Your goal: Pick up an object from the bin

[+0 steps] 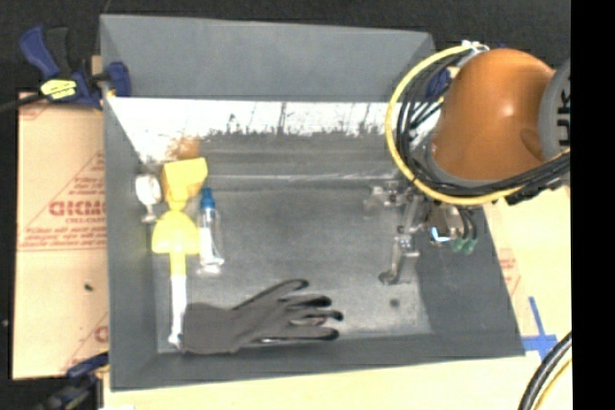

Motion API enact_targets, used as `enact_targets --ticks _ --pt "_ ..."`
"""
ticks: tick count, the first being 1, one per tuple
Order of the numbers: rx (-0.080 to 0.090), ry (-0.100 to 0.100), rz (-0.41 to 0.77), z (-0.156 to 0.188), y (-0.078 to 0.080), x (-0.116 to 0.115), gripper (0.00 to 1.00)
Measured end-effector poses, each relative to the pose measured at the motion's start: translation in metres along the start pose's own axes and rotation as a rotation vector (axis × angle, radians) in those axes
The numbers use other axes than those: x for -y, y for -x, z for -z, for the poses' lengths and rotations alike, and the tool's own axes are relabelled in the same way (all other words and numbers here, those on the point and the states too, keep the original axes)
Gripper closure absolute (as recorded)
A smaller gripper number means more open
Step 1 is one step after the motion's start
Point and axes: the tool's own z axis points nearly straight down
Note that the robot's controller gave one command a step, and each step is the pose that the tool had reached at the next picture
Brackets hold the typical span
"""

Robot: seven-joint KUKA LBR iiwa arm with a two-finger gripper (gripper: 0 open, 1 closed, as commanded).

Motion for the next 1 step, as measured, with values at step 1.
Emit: enact_targets --ticks 1 --pt "0.008 -0.001 0.002 0.0046 0.0013 -0.0001 0.0"
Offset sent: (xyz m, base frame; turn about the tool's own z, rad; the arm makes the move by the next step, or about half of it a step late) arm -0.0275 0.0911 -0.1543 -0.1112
